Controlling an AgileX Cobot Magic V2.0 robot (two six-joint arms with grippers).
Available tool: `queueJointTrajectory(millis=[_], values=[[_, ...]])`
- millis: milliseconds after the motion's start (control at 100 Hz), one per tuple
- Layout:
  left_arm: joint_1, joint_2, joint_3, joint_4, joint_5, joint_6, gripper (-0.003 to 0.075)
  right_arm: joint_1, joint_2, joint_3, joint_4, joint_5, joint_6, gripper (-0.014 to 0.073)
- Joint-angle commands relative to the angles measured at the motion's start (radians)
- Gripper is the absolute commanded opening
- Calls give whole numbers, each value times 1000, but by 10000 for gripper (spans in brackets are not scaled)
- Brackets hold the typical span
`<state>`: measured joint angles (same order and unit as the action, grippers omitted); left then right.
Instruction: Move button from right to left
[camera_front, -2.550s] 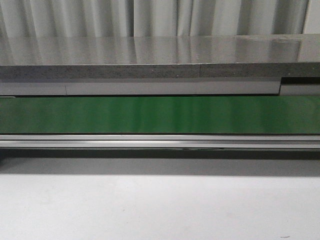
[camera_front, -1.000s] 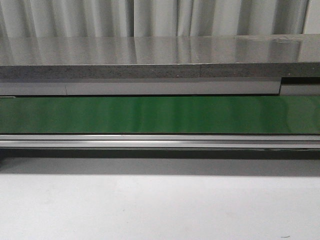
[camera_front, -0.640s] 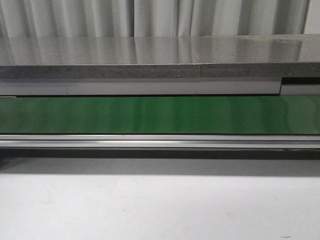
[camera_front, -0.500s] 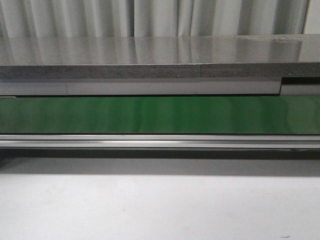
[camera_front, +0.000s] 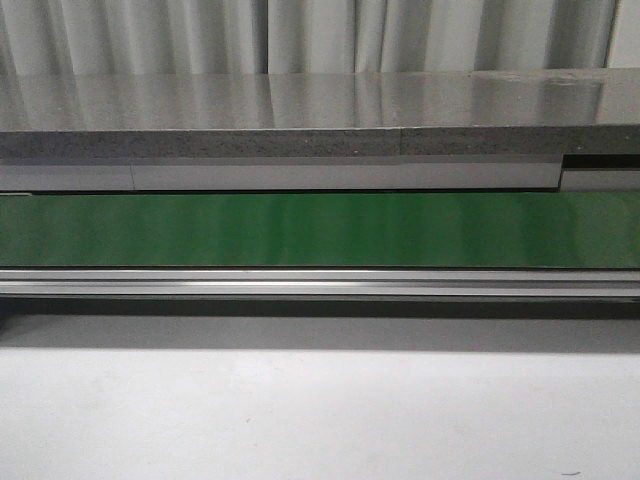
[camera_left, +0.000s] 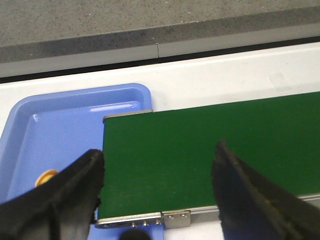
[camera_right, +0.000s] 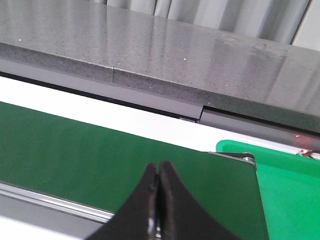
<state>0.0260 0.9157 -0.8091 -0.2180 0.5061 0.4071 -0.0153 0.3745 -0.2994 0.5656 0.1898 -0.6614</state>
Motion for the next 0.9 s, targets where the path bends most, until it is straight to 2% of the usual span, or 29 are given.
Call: queueJointTrajectory(millis=[0, 140, 240, 500, 890], values=[[-7, -96, 37, -29, -76, -1, 435, 4, 2, -27, 15, -66, -9, -64], [-7, -227, 116, -38, -69, -1, 433, 4, 2, -27, 15, -66, -9, -64], [-7, -304, 158, -55, -68, -1, 379, 4, 2, -27, 15, -66, -9, -64], [-7, -390, 199, -58, -69, -1, 6, 4, 2, -27, 15, -66, -9, -64], [-7, -390, 199, -58, -69, -1, 5, 4, 2, -27, 15, -66, -9, -64]])
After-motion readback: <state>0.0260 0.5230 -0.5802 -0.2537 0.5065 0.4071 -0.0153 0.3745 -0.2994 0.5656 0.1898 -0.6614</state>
